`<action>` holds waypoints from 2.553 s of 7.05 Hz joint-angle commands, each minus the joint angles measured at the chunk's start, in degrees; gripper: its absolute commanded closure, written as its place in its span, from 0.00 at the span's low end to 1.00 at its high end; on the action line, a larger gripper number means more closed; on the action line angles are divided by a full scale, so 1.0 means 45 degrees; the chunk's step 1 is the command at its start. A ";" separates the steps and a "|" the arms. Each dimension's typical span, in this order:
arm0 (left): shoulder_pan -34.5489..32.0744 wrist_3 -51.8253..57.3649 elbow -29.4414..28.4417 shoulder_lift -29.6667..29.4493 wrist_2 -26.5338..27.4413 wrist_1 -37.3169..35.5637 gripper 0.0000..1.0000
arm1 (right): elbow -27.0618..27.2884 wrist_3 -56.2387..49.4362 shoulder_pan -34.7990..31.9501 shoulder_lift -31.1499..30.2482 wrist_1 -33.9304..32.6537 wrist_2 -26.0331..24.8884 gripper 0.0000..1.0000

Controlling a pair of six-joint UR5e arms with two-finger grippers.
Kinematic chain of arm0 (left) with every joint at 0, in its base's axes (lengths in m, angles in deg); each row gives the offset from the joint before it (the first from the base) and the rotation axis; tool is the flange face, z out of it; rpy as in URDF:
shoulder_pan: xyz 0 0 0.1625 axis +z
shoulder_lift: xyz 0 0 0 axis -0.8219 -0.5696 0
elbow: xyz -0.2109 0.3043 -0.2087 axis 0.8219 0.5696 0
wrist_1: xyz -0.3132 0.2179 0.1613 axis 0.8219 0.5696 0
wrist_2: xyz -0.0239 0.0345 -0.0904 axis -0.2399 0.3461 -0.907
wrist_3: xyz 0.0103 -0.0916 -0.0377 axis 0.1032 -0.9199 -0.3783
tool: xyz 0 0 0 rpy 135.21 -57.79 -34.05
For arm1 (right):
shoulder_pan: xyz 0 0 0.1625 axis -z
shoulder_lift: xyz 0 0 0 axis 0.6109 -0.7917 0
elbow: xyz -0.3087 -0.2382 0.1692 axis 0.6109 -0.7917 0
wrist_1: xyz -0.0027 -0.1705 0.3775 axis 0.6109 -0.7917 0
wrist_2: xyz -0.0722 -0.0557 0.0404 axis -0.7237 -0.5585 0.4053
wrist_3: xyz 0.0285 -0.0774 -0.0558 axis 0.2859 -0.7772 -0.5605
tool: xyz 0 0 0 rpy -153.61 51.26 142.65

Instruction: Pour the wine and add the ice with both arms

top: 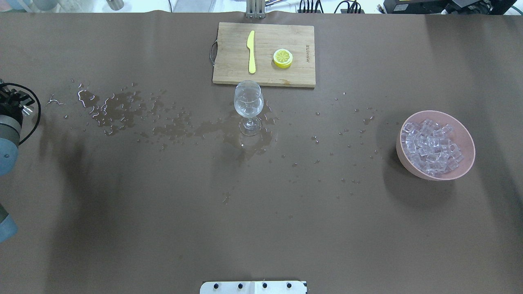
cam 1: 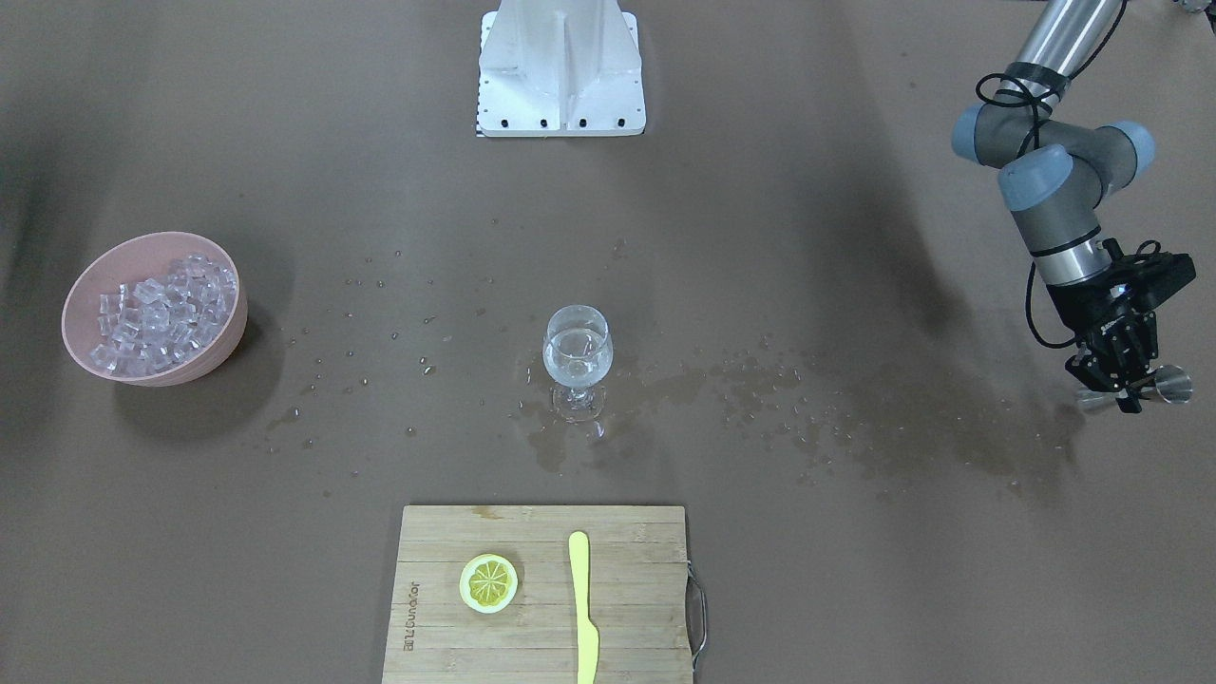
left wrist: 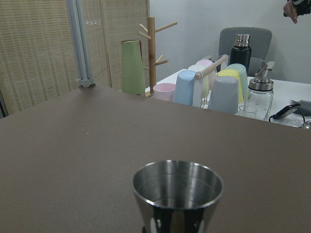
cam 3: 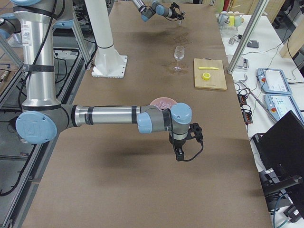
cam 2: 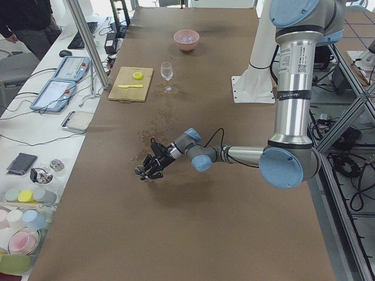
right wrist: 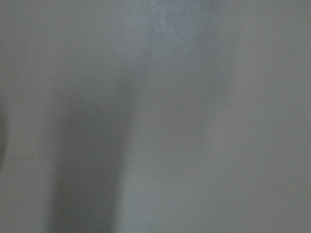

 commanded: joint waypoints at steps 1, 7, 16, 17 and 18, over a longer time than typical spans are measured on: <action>0.0023 0.0042 0.0039 -0.0016 -0.0009 0.0040 0.02 | -0.0020 0.0000 0.0000 0.0000 -0.0019 0.0000 0.00; -0.0036 0.1658 0.0196 0.0257 -0.0165 0.1457 0.02 | 0.0000 0.0000 0.0000 0.0019 -0.0019 0.0000 0.00; -0.3885 0.8674 0.3770 0.2680 -0.8888 0.2053 0.02 | 0.0000 0.0000 0.0000 0.0117 0.0000 0.0000 0.00; -0.5431 1.0105 0.3751 0.2621 -1.0887 0.1627 0.02 | 0.0000 0.0000 0.0000 0.0117 -0.0019 0.0000 0.00; -0.6587 1.1899 0.3770 0.2543 -1.2454 0.0984 0.02 | -0.0020 0.0000 0.0000 0.0098 0.0000 0.0000 0.00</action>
